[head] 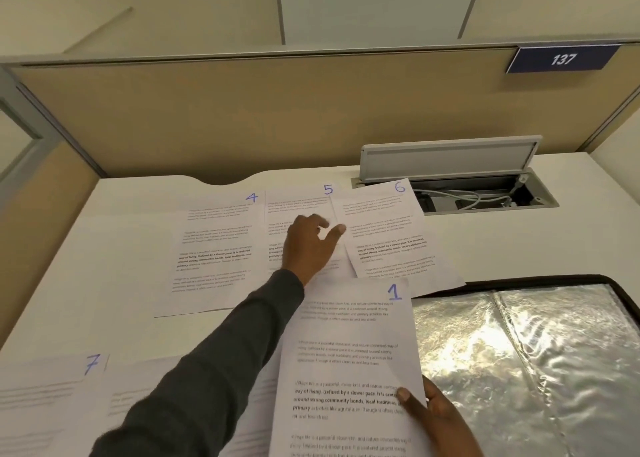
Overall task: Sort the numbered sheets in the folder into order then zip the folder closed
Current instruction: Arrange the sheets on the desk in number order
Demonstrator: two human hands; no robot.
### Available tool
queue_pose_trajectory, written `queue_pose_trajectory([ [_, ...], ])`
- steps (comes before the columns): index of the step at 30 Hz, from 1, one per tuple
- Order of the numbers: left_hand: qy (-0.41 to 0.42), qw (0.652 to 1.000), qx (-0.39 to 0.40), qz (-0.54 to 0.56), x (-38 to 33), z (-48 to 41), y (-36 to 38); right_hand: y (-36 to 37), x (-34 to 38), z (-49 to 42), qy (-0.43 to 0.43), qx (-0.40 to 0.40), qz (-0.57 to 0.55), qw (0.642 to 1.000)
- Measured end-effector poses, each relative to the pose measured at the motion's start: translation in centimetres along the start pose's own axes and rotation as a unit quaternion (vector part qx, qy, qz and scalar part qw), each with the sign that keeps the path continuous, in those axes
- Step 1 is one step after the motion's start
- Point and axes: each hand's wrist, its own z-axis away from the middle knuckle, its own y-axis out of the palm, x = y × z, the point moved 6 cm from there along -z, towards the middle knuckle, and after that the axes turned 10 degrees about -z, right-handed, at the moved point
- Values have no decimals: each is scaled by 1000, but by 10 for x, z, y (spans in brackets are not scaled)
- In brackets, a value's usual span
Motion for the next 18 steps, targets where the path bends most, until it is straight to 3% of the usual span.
queue_pose_trajectory([
  [5, -98, 994, -35, 36, 54, 77, -49, 29, 12, -8, -23, -13, -99, 995],
  [10, -212, 972, -5, 101, 106, 140, -66, 64, 22, -18, -30, -15, -115, 993],
  [18, -221, 962, -61, 146, 164, 168, -103, 119, 30, -35, -46, 7, -76, 996],
])
